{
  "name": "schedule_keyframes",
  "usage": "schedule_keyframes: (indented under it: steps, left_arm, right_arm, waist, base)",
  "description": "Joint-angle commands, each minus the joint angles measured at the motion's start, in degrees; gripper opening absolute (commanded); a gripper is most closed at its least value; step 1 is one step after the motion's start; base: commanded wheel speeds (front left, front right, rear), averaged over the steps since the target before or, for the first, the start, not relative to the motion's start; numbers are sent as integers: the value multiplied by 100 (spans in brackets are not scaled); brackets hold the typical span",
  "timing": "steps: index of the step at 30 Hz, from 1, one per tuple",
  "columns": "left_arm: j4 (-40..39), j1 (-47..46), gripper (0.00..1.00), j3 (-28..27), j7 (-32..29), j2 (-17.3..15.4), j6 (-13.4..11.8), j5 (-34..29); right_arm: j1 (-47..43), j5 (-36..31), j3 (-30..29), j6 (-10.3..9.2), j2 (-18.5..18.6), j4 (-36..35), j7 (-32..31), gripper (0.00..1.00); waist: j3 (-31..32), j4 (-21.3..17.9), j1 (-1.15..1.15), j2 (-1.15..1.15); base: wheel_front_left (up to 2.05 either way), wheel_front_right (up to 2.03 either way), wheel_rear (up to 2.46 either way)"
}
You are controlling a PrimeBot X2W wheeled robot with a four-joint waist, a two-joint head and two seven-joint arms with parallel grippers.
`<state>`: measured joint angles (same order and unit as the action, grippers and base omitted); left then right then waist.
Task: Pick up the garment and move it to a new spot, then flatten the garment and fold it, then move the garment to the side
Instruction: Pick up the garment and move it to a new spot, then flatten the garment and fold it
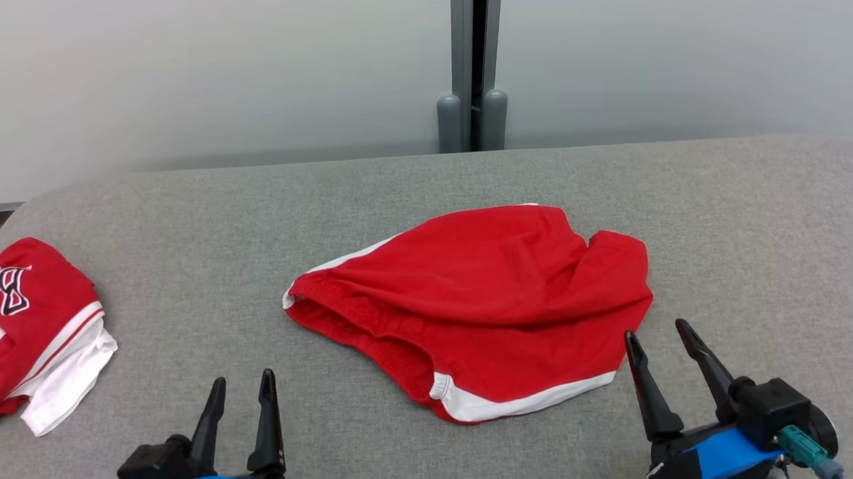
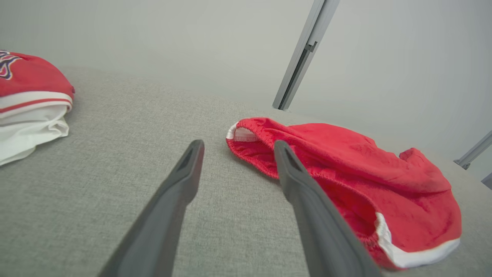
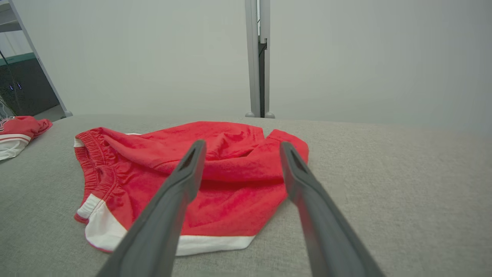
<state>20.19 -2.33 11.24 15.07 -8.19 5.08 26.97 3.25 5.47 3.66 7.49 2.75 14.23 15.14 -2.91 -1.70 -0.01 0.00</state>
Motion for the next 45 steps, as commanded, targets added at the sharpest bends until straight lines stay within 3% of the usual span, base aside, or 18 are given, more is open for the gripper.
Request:
schedule_keyframes:
  steps: [1, 20, 32, 39, 45]
  left_arm:
    - [-58, 154, 100, -83, 16, 68, 43, -83]
    - [-70, 406, 100, -410, 15, 291, 165, -370]
    - [-13, 264, 100, -336, 15, 349, 208, -511]
    - [59, -144, 100, 745, -345, 380, 259, -605]
    - [343, -665, 100, 1742, -905, 265, 241, -173]
  right_arm:
    - [-136, 71, 36, 0, 25, 66, 1, 100]
    - [-75, 53, -176, 0, 25, 370, 1, 100]
    - [7, 17, -240, 0, 24, 351, 1, 100]
    - [111, 24, -242, 0, 25, 349, 1, 100]
    - [236, 53, -190, 0, 25, 350, 1, 100]
  waist:
    - [68, -4, 1, 0]
    - [159, -5, 1, 0]
    - [80, -9, 1, 0]
    - [-88, -77, 1, 0]
    - [-264, -266, 1, 0]
  base:
    - [0, 0, 0]
    - [0, 0, 0]
    - [0, 0, 0]
    - [0, 0, 0]
    - [0, 0, 0]
